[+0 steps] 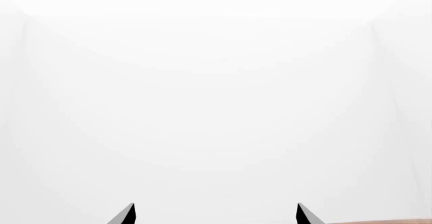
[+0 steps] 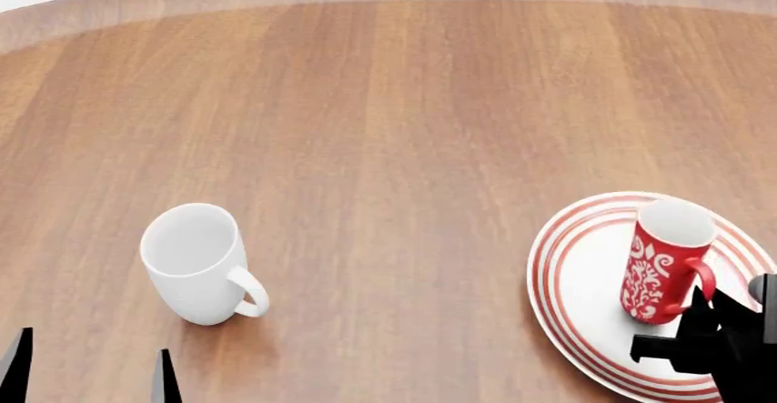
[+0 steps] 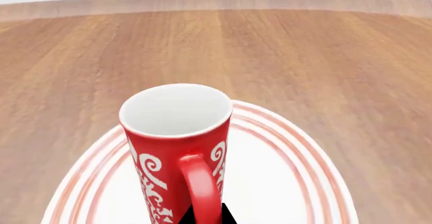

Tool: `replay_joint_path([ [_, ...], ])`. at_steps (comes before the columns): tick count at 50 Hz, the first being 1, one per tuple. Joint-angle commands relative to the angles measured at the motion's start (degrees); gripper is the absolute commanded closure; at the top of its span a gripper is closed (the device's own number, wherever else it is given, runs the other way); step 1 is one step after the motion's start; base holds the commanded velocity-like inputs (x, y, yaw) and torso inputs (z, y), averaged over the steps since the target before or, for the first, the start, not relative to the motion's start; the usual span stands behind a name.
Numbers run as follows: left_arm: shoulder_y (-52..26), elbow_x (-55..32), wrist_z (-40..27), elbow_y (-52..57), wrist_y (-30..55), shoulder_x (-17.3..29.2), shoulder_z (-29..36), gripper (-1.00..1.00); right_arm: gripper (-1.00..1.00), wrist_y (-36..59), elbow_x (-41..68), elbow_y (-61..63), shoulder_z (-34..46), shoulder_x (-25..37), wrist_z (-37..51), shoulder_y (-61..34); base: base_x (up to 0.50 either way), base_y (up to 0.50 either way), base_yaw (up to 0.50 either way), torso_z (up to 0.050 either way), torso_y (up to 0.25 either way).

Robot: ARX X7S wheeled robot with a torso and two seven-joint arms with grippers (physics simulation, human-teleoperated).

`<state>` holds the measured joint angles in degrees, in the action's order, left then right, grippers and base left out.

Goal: Pick up the red mug and put it on the plate

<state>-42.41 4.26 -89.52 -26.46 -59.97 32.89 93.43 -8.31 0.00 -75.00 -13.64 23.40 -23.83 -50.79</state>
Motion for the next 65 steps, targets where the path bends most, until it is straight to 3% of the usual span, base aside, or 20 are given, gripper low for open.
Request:
replay_joint_path([
  [1,-0.14,-0.15,-0.05,0.08,0.0,0.01,0.31,-1.0,1.0,0.05,0.06,0.02,-0.79,0.0,0.11,0.13,0.0,0.0,0.0,0.0,0.0],
  [25,-0.17,0.09,-0.08,0.04,0.0,0.0,0.29,-1.0,1.0,1.35,0.02,0.02,-0.79,-0.02,0.36,0.82,0.0,0.0,0.0,0.0,0.0],
  [26,-0.16,0.16,-0.09,0.01,0.0,0.0,0.24,-1.0,-1.0,1.45,0.08,0.02,-0.85,-0.01,0.27,0.9,0.0,0.0,0.0,0.0,0.0],
  [65,0.04,1.03,-0.18,0.17,0.0,0.03,-0.39,-1.0,-1.0,-5.34,-0.1,0.04,-2.11,1.09,-5.91,3.94,0.0,0.0,0.0,0.0,0.0],
])
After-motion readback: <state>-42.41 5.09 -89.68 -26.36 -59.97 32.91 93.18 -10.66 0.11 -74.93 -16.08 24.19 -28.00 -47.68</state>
